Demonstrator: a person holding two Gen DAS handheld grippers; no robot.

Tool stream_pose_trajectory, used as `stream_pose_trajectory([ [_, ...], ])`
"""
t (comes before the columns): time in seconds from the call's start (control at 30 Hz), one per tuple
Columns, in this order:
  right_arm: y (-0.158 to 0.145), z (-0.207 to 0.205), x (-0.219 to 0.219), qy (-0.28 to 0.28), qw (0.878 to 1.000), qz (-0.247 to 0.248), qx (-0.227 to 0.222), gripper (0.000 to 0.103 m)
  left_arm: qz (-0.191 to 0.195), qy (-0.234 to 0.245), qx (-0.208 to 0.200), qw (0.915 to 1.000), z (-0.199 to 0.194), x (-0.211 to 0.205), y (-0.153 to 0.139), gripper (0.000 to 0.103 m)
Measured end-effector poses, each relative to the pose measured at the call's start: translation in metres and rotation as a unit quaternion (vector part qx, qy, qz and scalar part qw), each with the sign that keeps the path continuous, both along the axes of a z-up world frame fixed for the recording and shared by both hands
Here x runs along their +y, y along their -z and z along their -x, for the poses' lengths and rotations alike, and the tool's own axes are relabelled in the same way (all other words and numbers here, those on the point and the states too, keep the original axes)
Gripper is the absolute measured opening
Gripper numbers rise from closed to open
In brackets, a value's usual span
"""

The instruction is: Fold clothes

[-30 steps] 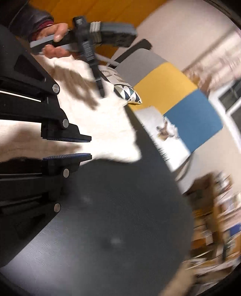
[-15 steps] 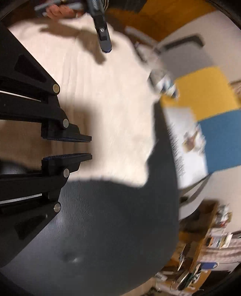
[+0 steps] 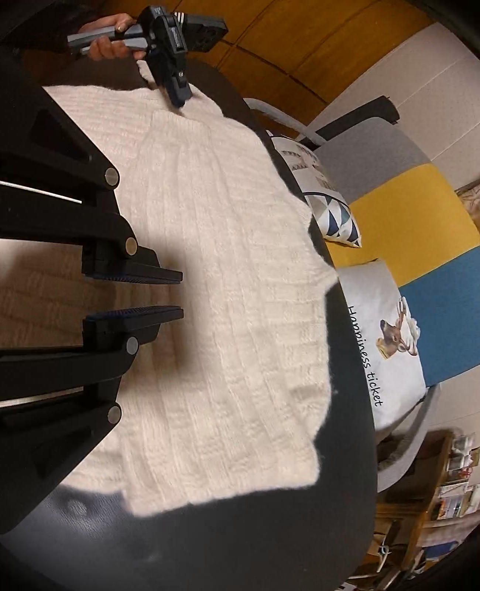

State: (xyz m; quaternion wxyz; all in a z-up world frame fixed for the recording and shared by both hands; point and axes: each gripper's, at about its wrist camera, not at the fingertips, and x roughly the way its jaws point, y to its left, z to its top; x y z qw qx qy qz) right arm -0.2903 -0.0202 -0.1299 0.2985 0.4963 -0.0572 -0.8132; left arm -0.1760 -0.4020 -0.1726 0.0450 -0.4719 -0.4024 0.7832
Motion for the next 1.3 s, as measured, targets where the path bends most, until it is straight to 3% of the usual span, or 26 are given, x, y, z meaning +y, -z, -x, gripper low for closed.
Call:
stream_pose_trajectory([
  [0.2, -0.001, 0.001, -0.003, 0.0, 1.0, -0.006, -0.002, 0.013, 0.003, 0.015, -0.02, 0.9997, 0.018, 0.017, 0.01, 0.023],
  [0.27, 0.0, 0.003, -0.003, 0.005, 1.0, -0.005, -0.004, 0.013, 0.022, 0.008, -0.003, 0.9997, 0.017, 0.018, 0.003, 0.006],
  [0.4, -0.002, 0.005, -0.001, 0.014, 1.0, -0.014, 0.014, 0.013, 0.061, -0.003, 0.064, 0.9961, 0.017, 0.025, -0.031, 0.005],
  [0.5, -0.001, 0.008, -0.002, 0.018, 0.999, -0.027, 0.029, 0.013, 0.104, 0.006, 0.056, 0.993, 0.024, 0.032, -0.038, 0.005],
  [0.63, 0.013, 0.014, -0.002, 0.023, 0.999, -0.046, 0.017, 0.013, 0.152, -0.002, 0.015, 0.9883, 0.028, 0.033, -0.021, 0.005],
  [0.7, 0.017, 0.013, 0.0, 0.026, 0.999, -0.038, 0.017, 0.013, 0.152, -0.017, 0.022, 0.988, 0.025, 0.031, -0.017, 0.005],
  [0.83, 0.011, 0.011, 0.007, 0.039, 0.998, -0.029, 0.039, 0.013, 0.158, -0.039, 0.074, 0.984, 0.018, 0.032, -0.035, 0.005],
  [0.97, 0.018, 0.017, 0.008, 0.034, 0.999, -0.033, 0.022, 0.013, 0.211, -0.028, 0.032, 0.9766, 0.032, 0.035, -0.026, 0.006],
  [1.03, 0.019, 0.017, 0.008, 0.033, 0.999, -0.029, 0.024, 0.013, 0.201, -0.01, -0.012, 0.9795, 0.037, 0.035, -0.011, 0.008],
  [1.1, 0.017, 0.018, 0.013, 0.037, 0.999, -0.016, 0.014, 0.013, 0.188, -0.018, -0.023, 0.9817, 0.027, 0.033, -0.01, 0.013],
  [1.2, 0.007, 0.02, 0.027, 0.049, 0.999, 0.004, 0.023, 0.013, 0.195, -0.05, -0.01, 0.9795, 0.009, 0.028, -0.025, 0.016],
  [1.3, 0.001, 0.029, 0.032, 0.051, 0.998, 0.0, 0.035, 0.013, 0.17, -0.031, 0.03, 0.9846, 0.002, 0.035, -0.036, 0.017],
])
